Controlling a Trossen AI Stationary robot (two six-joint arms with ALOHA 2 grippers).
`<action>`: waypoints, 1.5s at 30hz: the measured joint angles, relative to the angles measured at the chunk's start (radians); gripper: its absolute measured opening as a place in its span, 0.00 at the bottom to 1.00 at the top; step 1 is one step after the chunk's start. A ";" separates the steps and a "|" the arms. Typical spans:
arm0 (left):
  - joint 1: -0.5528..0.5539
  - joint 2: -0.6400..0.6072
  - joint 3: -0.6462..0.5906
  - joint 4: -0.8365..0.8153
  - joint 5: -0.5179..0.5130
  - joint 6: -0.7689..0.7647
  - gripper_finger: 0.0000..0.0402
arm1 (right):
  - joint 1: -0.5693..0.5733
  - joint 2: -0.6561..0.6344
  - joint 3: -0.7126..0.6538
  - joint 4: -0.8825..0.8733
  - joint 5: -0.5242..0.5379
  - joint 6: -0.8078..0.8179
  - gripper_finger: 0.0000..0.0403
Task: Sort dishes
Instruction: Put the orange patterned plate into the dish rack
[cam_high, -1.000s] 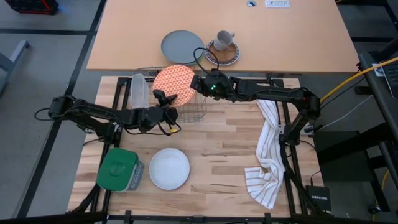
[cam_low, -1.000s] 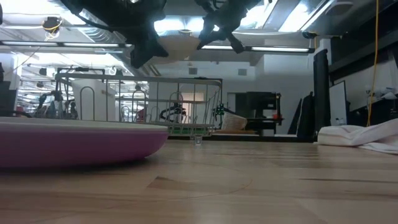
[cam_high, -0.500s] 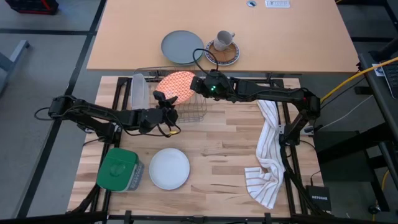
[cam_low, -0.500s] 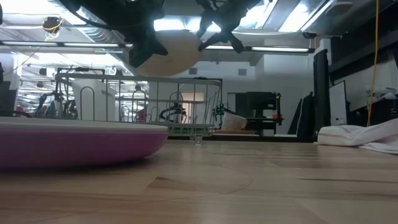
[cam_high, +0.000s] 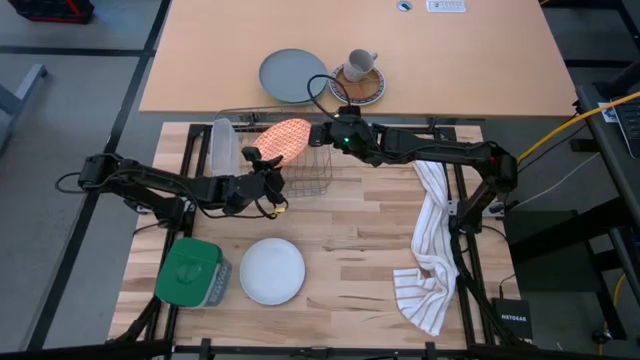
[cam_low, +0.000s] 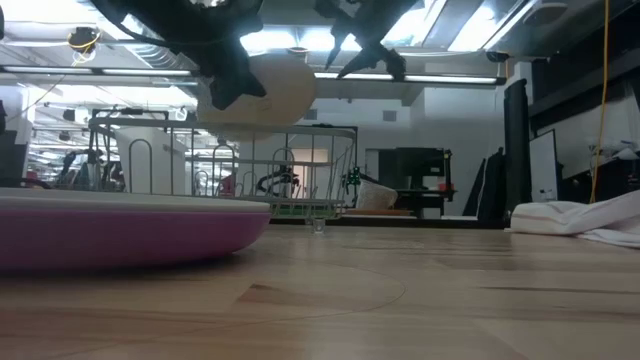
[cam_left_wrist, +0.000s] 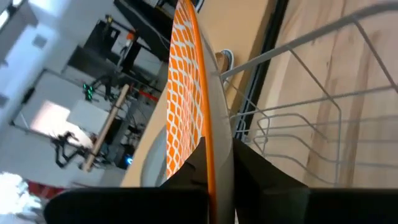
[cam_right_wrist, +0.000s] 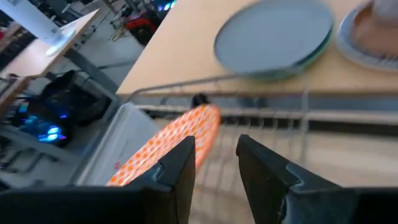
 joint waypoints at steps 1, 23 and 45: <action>0.000 0.000 0.000 0.002 0.000 -0.026 0.04 | 0.000 -0.007 0.000 -0.009 0.023 -0.029 0.31; 0.091 0.005 0.115 0.136 0.215 -1.011 0.04 | 0.002 -0.227 0.000 -0.384 0.179 -0.708 0.31; 0.221 0.232 0.115 0.261 0.228 -1.401 0.05 | 0.002 -0.226 -0.002 -0.588 0.291 -0.708 0.31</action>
